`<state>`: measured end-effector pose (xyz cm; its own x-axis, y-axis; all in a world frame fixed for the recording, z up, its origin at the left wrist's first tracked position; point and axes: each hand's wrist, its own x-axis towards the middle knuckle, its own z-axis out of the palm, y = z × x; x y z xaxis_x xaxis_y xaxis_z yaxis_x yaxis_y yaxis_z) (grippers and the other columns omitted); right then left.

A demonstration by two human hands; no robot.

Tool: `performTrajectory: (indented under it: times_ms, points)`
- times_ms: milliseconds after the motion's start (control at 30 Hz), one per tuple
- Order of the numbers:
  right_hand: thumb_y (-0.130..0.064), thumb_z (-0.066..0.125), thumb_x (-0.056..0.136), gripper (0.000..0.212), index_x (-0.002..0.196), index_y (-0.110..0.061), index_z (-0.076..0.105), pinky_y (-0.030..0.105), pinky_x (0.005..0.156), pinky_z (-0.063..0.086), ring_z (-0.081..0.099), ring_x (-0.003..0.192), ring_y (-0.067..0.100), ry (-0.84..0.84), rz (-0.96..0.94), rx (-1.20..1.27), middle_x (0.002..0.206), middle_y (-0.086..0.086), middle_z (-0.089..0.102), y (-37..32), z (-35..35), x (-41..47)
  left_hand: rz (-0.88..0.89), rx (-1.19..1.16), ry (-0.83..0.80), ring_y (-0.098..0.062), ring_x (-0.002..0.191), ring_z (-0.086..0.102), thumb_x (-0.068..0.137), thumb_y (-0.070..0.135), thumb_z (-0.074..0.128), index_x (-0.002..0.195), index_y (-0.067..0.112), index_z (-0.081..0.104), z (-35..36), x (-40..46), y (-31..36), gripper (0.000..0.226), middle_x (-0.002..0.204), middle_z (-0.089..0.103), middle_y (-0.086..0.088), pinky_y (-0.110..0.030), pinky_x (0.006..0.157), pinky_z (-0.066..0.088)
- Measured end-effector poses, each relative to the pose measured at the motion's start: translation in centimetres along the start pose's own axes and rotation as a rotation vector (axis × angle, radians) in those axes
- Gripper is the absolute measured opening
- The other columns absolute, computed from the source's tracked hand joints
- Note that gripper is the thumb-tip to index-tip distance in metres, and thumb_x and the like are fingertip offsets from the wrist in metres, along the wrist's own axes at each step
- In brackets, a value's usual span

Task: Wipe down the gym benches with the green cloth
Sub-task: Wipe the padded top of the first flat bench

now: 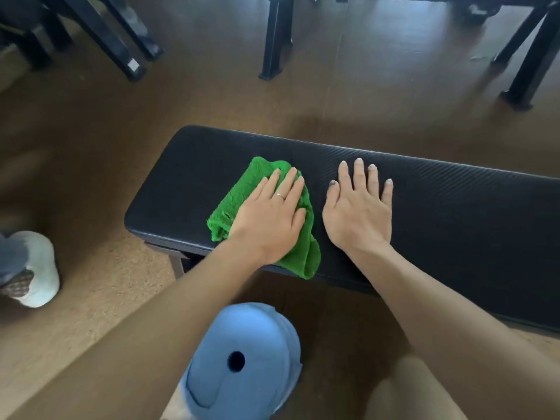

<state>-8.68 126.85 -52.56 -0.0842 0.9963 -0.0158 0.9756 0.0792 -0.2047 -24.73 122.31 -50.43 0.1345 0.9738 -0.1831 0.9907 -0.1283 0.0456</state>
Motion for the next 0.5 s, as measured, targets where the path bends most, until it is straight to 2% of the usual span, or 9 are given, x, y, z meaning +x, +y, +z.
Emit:
performTrajectory:
  times_ms: [133,300,367,467,500]
  points:
    - [-0.040,0.009,0.109,0.059,0.166,-0.022,0.011,0.052,0.128,-0.002,-0.002,0.160,0.026,-0.007,-0.015,0.001,0.174,0.004,0.005,0.2,0.1,0.1,0.009,-0.010,0.002,-0.021,0.160,-0.010,0.110,0.044,0.011,0.165,0.020,-0.005,0.1,-0.5,0.2,0.062,0.173,-0.010,0.002,-0.037,0.130,-0.004]
    - [-0.040,0.008,0.109,0.059,0.166,-0.023,0.011,0.050,0.129,-0.002,-0.002,0.160,0.024,0.011,-0.006,0.008,0.174,0.003,0.005,0.2,0.2,0.1,0.009,-0.039,0.021,-0.019,0.160,-0.004,0.111,0.042,0.013,0.166,0.023,0.002,-0.9,6.0,-1.4,0.059,0.174,-0.003,0.004,-0.038,0.130,0.001]
    - [-0.041,0.007,0.109,0.059,0.166,-0.023,0.010,0.050,0.129,-0.002,-0.003,0.160,0.023,0.010,-0.001,0.007,0.174,0.002,0.004,0.1,0.4,0.5,0.014,-0.039,0.039,-0.021,0.160,0.002,0.111,0.041,0.015,0.166,0.021,0.008,-1.4,9.4,-1.6,0.059,0.174,0.004,0.002,-0.039,0.130,0.004]
    - [-0.041,0.008,0.109,0.058,0.165,-0.025,0.012,0.049,0.129,-0.001,-0.002,0.160,0.022,0.018,0.012,0.027,0.174,0.001,0.005,0.2,0.4,0.6,0.000,-0.022,0.081,-0.025,0.156,0.019,0.110,0.039,0.022,0.163,0.020,0.024,-1.6,11.9,-1.4,0.056,0.170,0.026,-0.002,-0.041,0.129,0.009]
    - [-0.040,0.009,0.109,0.058,0.165,-0.025,0.013,0.049,0.129,-0.001,-0.002,0.160,0.021,0.021,0.015,0.031,0.174,0.001,0.005,0.2,0.3,0.5,-0.019,-0.026,0.092,-0.026,0.156,0.020,0.110,0.039,0.023,0.162,0.019,0.025,-1.6,11.8,-1.1,0.056,0.169,0.027,-0.003,-0.041,0.129,0.010]
